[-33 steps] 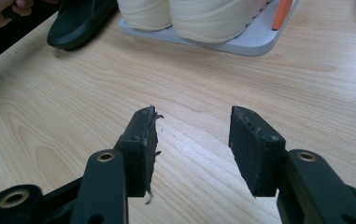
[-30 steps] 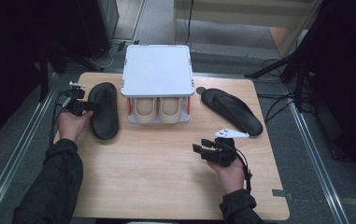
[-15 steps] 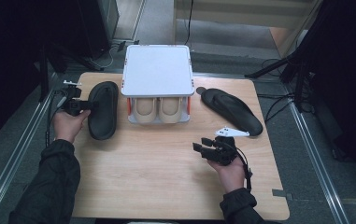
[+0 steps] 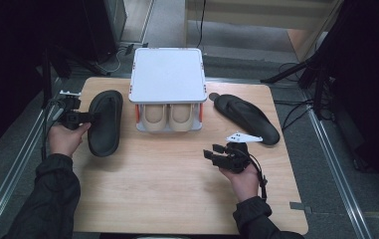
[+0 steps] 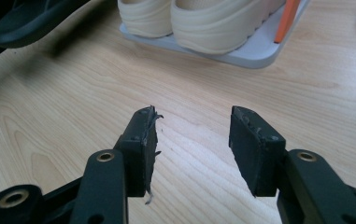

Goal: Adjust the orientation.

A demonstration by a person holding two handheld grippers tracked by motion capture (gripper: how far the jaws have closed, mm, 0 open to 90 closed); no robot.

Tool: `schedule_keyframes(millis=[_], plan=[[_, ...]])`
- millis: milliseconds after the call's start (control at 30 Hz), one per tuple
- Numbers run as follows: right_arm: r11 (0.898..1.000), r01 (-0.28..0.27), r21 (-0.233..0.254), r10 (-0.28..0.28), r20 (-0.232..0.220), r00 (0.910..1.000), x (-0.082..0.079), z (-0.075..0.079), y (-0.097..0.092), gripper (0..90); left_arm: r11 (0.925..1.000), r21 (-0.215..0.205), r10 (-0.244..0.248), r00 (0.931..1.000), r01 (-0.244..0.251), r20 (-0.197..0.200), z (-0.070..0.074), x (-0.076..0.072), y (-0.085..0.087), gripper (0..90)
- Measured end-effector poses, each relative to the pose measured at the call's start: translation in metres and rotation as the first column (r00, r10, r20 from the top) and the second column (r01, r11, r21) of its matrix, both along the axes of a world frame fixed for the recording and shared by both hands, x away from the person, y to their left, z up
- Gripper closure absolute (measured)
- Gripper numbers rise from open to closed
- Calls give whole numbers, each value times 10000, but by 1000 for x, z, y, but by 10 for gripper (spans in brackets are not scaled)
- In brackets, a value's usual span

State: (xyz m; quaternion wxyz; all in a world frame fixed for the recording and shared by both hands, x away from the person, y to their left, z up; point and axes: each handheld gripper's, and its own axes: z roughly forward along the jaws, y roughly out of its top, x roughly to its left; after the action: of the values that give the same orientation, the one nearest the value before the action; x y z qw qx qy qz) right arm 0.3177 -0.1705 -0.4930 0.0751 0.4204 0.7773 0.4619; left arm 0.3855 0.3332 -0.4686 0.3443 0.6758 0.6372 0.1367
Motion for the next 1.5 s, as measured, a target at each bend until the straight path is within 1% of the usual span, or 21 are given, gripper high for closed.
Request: schedule_keyframes(millis=[33,133,200,333,433,500,567,600,667,733,767,900,1033,1200,1367,1467,1500], plan=[[10000,-17,16,17,10,10000,1,0,0,523,9999,-102,12,10000,-12,4,1,-4,0,717],[10000,-59,-11,59,-101,9999,4,1,3,521,10000,-74,-58,10000,58,46,2,-12,-2,716],[9999,-101,16,101,-28,9999,5,2,4,521,9999,-138,-99,9999,100,57,4,-19,-4,715],[9999,-128,84,128,-42,9999,10,3,4,519,9994,-217,-252,9996,254,88,7,-31,-9,714],[9998,-138,141,138,7,9999,13,4,5,519,9992,-240,-320,9993,325,194,8,-39,-10,715],[9998,-151,141,152,-44,9999,15,4,5,519,9992,-245,-314,9992,320,261,9,-46,-12,715],[9998,-177,137,177,-19,9998,17,4,6,519,9991,-234,-355,9990,362,261,10,-51,-14,714],[9997,-177,155,178,-62,9998,17,5,7,519,9991,-217,-370,9989,376,295,9,-54,-16,714],[9997,-224,81,225,-29,9997,19,5,8,519,9987,-190,-476,9986,481,229,10,-60,-20,714],[9996,-286,-5,286,10,9996,22,5,10,519,9983,-74,-576,9980,578,274,12,-66,-25,714],[9996,-290,-31,290,-6,9996,23,5,11,519,9982,-84,-598,9977,601,321,13,-69,-28,714],[9993,-359,40,359,-20,9994,27,6,14,519,9970,-9,-778,9961,779,420,15,-80,-37,714],[9990,-445,89,445,-33,9990,30,6,16,520,9960,201,-876,9947,867,530,16,-91,-46,713],[9986,-524,117,524,-10,9986,33,7,18,520,9946,103,-1038,9918,1033,749,19,-106,-56,713],[9982,-583,152,583,1,9983,35,7,20,520,9906,123,-1371,9874,1366,792,19,-115,-69,713],[9983,-572,134,572,-35,9984,36,7,21,520,9883,-73,-1511,9852,1522,812,17,-122,-76,713],[9982,-572,167,573,-43,9983,36,7,20,520,9869,-32,-1603,9839,1611,788,16,-124,-78,713]])
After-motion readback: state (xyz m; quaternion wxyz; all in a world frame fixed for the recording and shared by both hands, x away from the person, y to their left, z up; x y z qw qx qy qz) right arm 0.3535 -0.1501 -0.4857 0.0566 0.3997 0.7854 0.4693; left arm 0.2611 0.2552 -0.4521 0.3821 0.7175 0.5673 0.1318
